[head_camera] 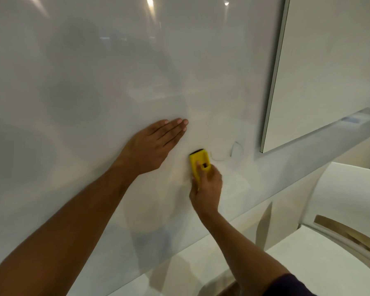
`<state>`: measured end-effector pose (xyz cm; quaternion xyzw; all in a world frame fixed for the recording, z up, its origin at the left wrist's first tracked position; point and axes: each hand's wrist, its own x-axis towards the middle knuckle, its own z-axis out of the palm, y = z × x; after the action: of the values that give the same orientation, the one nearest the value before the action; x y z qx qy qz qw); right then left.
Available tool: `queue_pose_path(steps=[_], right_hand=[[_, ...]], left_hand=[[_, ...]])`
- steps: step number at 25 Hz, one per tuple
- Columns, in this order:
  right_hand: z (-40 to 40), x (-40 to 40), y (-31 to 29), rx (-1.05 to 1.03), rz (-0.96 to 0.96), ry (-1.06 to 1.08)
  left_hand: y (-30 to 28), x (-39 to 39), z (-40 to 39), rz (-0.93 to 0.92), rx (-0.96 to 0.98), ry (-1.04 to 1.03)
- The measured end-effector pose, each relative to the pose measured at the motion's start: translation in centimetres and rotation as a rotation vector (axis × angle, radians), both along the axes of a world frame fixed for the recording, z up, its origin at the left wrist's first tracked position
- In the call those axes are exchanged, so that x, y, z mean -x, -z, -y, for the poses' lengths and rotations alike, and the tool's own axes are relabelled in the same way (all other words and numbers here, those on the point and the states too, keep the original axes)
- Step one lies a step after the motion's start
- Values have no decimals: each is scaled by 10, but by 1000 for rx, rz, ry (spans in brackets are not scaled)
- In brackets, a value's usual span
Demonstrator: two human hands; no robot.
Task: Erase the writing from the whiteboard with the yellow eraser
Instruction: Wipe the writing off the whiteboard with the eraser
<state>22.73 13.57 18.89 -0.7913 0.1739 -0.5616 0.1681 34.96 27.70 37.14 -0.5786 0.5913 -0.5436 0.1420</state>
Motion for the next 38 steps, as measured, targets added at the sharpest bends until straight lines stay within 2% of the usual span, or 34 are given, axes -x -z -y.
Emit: queue_pose_path(steps=[2, 3, 4, 6, 7, 9, 10, 11, 13, 14, 16, 17, 18, 20, 21, 23, 24, 26, 27, 30, 33, 36, 38], right_hand=[[26, 9, 13, 492, -149, -65], [47, 12, 10, 529, -180, -85], [59, 12, 6, 393, -127, -38], [51, 9, 4, -81, 7, 31], [40, 7, 15, -39, -9, 42], [46, 13, 40, 441, -159, -89], [63, 16, 41, 548, -209, -112], [76, 15, 38, 434, -168, -74], [80, 13, 21, -137, 32, 60], [74, 11, 18, -210, 61, 96], [82, 15, 27, 228, -41, 0], [100, 19, 26, 355, -88, -33], [115, 20, 20, 271, -64, -12], [125, 20, 5, -151, 50, 119], [122, 21, 3, -185, 54, 128], [130, 23, 11, 122, -37, 44], [143, 25, 9, 146, -54, 22], [154, 26, 0, -103, -6, 147], [153, 28, -3, -155, -4, 174], [160, 33, 12, 66, -91, 49], [155, 30, 7, -234, -44, 192], [147, 35, 30, -21, -157, 48], [144, 34, 25, -221, -133, 154]], left_hand=[[1, 2, 13, 10, -25, 2], [0, 3, 20, 17, -34, 1], [0, 4, 27, 22, -37, 6], [2, 5, 37, 33, -29, 10], [2, 7, 43, 39, -29, 8], [1, 9, 56, 32, -54, 17], [0, 10, 61, 24, -66, 21], [0, 10, 65, 18, -72, 24], [1, 9, 74, 23, -62, 35], [3, 9, 78, 30, -52, 44], [4, 11, 86, 35, -40, 53], [3, 12, 91, 31, -40, 52], [3, 12, 95, 28, -41, 49], [4, 13, 105, 30, -34, 50], [6, 13, 110, 26, -34, 49], [7, 16, 120, 26, -33, 43], [7, 17, 124, 32, -31, 45], [9, 19, 134, 44, -34, 47], [11, 20, 138, 47, -38, 38], [15, 22, 147, 53, -58, -1], [16, 22, 150, 48, -63, 15], [16, 22, 147, 18, -75, 40], [19, 23, 141, 11, -87, 55]])
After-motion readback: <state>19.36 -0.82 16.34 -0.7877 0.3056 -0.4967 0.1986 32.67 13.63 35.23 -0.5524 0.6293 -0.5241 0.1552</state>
